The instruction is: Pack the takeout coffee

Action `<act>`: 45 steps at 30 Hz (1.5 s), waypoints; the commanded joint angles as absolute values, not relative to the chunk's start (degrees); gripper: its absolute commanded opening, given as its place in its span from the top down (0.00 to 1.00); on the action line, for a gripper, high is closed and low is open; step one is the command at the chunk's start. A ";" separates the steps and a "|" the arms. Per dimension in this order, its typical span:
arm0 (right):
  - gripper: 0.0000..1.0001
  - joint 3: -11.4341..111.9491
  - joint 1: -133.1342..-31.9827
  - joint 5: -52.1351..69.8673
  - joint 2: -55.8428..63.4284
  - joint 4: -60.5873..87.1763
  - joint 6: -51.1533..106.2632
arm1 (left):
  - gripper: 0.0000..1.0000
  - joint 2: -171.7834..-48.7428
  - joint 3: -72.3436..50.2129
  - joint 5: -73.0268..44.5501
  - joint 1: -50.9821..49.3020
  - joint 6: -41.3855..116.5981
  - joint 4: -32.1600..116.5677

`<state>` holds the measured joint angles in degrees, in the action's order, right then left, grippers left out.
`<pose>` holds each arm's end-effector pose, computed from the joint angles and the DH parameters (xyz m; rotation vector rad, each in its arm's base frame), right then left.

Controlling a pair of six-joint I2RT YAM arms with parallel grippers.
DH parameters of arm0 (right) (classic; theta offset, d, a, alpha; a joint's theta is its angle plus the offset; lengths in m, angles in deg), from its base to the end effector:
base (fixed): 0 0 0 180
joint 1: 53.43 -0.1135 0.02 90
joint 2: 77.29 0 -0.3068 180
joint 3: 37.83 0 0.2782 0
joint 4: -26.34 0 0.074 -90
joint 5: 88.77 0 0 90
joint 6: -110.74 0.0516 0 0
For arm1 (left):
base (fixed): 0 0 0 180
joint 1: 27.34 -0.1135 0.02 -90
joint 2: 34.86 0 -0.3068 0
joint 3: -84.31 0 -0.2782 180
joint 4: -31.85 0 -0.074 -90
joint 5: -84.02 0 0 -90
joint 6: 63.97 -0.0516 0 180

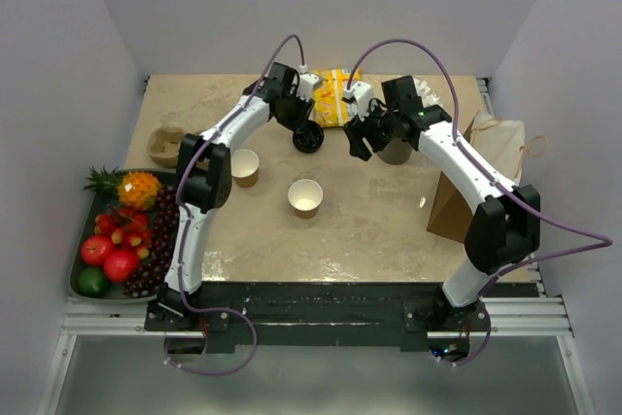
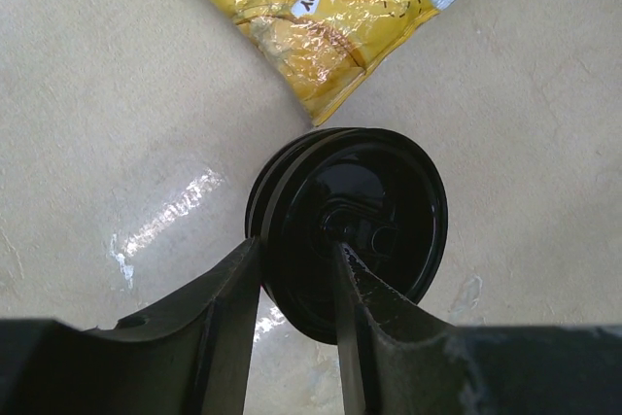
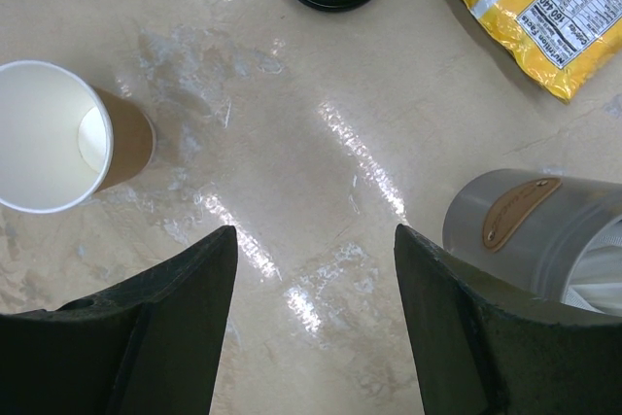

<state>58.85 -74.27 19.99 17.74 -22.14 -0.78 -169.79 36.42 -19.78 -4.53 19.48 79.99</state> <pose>0.3764 0.1610 0.3375 -0.9968 2.1455 0.3844 0.5416 -0.2411 0.2206 0.7280 2.3612 -0.4195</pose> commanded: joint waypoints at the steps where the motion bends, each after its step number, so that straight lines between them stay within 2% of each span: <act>1: 0.31 59.17 -74.44 20.56 17.72 -20.91 -1.14 | 0.60 -168.28 38.14 -19.16 -3.96 20.14 79.20; 23: 0.31 58.65 -74.44 20.82 17.72 -19.95 -0.27 | 0.64 -166.61 38.93 -10.90 -2.20 18.64 78.41; 34: 0.31 58.56 -74.35 20.82 18.07 -19.69 0.00 | 0.68 -166.17 39.37 -10.64 -1.68 18.21 78.67; 39: 0.31 58.47 -74.35 21.00 18.07 -19.60 0.09 | 0.75 -165.90 39.55 -10.46 -1.41 18.03 78.50; 42: 0.31 58.56 -74.35 21.00 18.07 -19.51 0.17 | 0.83 -165.64 39.72 -10.46 -1.32 18.03 78.50; 45: 0.31 58.65 -74.35 21.00 18.07 -19.60 0.17 | 0.84 -165.02 39.46 -10.02 -1.24 18.03 78.32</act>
